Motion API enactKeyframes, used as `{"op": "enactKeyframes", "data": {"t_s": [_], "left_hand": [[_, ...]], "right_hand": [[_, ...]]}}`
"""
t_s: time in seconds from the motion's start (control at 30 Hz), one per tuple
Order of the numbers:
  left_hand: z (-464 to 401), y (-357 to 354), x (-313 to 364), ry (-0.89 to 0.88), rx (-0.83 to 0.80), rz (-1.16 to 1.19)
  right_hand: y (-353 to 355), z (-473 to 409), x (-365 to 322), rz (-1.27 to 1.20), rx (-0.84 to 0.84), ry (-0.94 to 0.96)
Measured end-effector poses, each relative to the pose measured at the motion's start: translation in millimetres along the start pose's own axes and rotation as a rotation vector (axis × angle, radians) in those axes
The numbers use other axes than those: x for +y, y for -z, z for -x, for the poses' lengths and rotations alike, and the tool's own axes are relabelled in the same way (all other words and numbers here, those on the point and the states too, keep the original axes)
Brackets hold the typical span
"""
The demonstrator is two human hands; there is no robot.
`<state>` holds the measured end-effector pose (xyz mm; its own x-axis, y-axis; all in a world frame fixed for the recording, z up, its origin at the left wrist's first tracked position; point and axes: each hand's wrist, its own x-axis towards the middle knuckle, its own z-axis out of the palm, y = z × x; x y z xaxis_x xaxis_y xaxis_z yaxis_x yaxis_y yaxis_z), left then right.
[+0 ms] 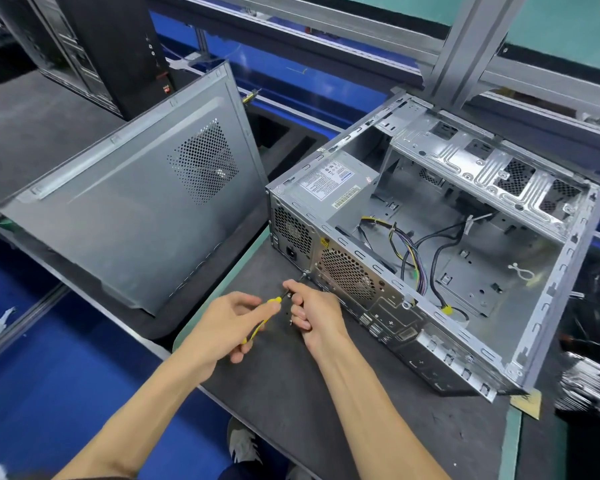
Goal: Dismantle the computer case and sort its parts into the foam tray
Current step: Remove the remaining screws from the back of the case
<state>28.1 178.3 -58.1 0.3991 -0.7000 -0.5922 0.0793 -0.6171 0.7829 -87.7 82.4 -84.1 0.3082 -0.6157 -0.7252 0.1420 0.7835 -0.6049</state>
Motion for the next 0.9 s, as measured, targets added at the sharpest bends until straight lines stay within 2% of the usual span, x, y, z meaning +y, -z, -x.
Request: {"op": "enactKeyframes", "data": {"t_s": [0.1,0.2,0.3,0.4,0.5,0.6,0.73,0.83,0.9], "left_hand": [[2,-1,1,-0.094,0.054,-0.002],[1,0,5,-0.070,0.061,0.016],[2,2,7,-0.044,0.098,0.043],[6,1,3,-0.102,0.126,-0.034],[7,-2,2,-0.149,0.113,-0.046],[7,-1,-1,-0.089,0.023,-0.139],[-10,-3,-8,-0.311,0.267,-0.408],[-29,-26,1,-0.415,0.291,-0.468],[-42,-44,7,-0.471,0.303,-0.514]], "right_hand": [[1,-2,0,-0.008,-0.009,-0.003],[3,-2,-3,-0.025,-0.037,-0.039],[1,-1,-2,-0.041,0.003,-0.005],[-2,-1,0,-0.068,0.053,0.024],[-1,1,-2,-0.014,-0.007,0.000],[5,9,0,0.128,-0.091,-0.009],[20,27,8,0.376,-0.105,0.076],[37,41,12,0.723,-0.077,0.242],[50,45,12,0.971,0.016,0.394]]}}
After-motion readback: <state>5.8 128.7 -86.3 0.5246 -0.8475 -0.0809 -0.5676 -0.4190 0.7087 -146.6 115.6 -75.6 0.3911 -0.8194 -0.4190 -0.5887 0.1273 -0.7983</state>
